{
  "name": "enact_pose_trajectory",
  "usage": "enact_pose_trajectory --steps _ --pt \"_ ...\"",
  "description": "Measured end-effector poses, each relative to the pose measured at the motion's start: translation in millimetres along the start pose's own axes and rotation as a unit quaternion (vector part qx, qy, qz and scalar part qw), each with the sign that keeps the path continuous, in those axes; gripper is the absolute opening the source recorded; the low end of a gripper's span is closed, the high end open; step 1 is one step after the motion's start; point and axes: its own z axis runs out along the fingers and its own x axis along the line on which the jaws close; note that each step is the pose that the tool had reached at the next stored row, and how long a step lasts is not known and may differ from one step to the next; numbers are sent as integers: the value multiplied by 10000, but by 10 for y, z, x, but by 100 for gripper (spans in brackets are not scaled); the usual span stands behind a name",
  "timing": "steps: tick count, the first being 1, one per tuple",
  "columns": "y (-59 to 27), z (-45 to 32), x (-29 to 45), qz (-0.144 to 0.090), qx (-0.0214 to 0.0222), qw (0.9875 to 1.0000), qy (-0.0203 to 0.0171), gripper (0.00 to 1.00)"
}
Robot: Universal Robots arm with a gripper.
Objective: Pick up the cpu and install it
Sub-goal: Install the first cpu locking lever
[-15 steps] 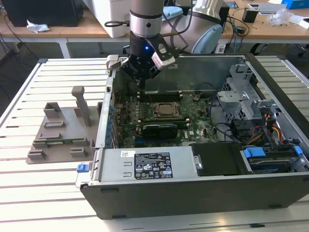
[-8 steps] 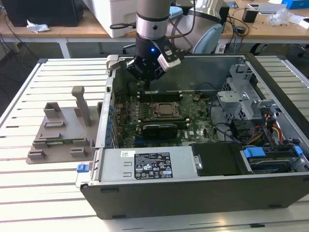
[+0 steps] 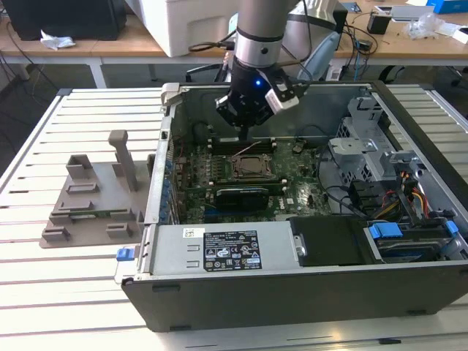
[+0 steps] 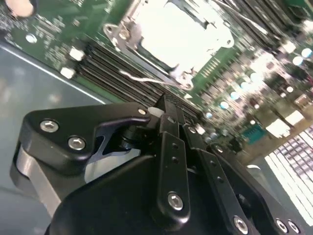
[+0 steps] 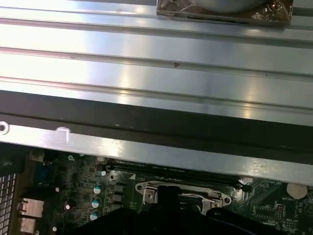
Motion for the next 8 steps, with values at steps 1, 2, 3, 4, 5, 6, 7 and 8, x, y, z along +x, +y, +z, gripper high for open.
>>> enact_pose_trajectory --steps 1,2,3,4,5,6,7,8 --pt "-2 33 -31 -1 0 10000 3 11" --pt "2 103 -40 -1 -1 10000 3 11" --pt "12 179 -47 -1 0 10000 4 11" --pt "20 207 -61 -2 -1 10000 7 11" --pt "21 216 -69 -2 -1 10000 9 11" --pt "21 224 -79 -1 -1 10000 10 11" --pt "20 230 -90 -1 -1 10000 11 11" --pt "19 237 -102 -1 -2 10000 13 11"
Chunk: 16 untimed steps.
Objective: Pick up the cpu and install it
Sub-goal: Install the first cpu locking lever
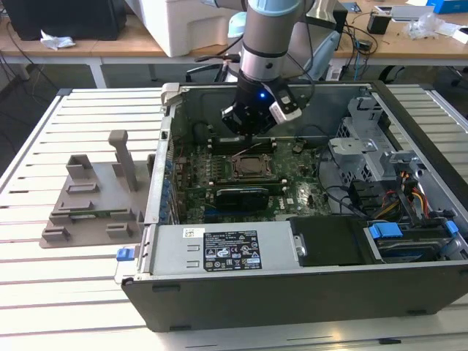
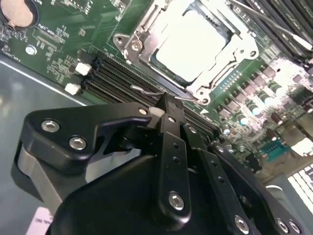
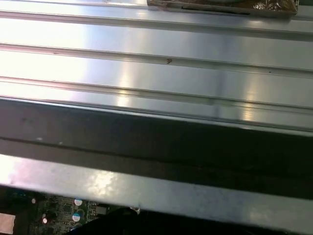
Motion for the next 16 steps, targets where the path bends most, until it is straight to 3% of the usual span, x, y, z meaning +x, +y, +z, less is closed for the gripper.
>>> enact_pose_trajectory --steps 4,7,16 --pt "-17 71 -115 2 -4 10000 36 11" --pt "-25 120 -162 2 -6 10000 52 11" --pt "-89 179 -181 5 -5 10000 58 11"
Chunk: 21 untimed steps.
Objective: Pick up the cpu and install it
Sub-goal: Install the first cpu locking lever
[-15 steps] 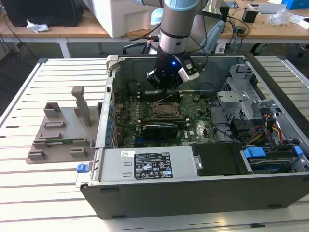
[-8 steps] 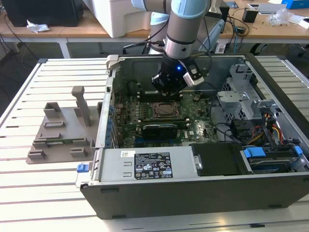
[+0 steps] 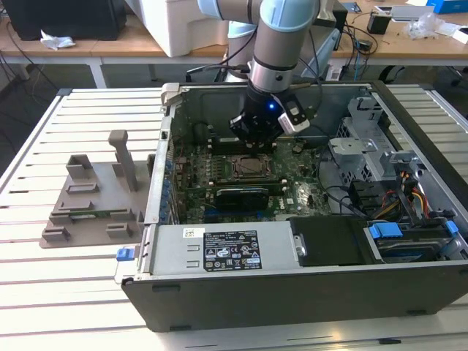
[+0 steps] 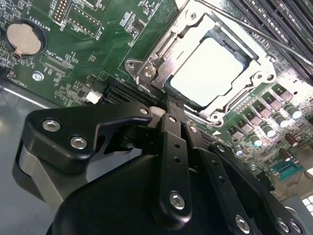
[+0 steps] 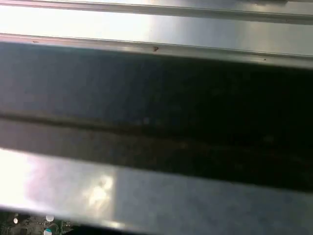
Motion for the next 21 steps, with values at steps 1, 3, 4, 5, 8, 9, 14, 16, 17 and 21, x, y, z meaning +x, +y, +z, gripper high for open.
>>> enact_pose_trajectory --steps 1,3,4,5,8,9,14,16,17,21 --pt "-1 6 -8 0 -1 10000 0 11" --pt "-2 12 -24 -2 -9 10000 -3 11" --pt "-1 13 -30 -2 -14 10000 -4 11" --pt "0 13 -36 -3 -18 10000 -4 11" --pt "7 6 -40 -3 -18 10000 -5 11" --pt "11 -9 -41 -5 -27 10000 -12 11" --pt "13 -95 -31 -3 -14 10000 -11 11" --pt "0 -99 -30 -3 -14 10000 -13 11" --pt "-16 -100 -28 -2 -14 10000 -13 11" --pt "-109 -104 -17 -3 -14 10000 -13 11"
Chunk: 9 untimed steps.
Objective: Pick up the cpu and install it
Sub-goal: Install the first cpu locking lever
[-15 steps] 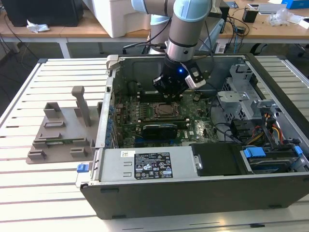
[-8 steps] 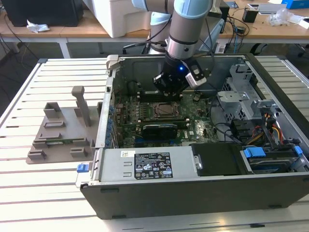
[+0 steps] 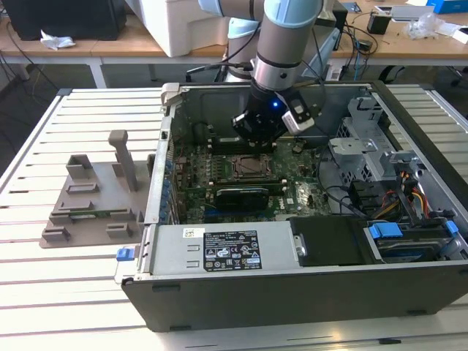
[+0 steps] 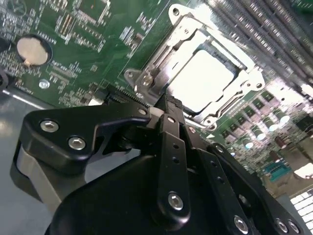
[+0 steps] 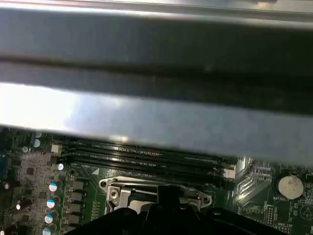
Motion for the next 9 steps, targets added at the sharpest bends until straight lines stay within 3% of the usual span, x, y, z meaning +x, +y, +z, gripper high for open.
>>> enact_pose_trajectory --steps 3,6,9 --pt "-90 -5 10 0 0 10000 0 11" --pt "-232 -12 27 0 0 10000 0 11" --pt "-273 -43 35 1 1 10000 0 11"
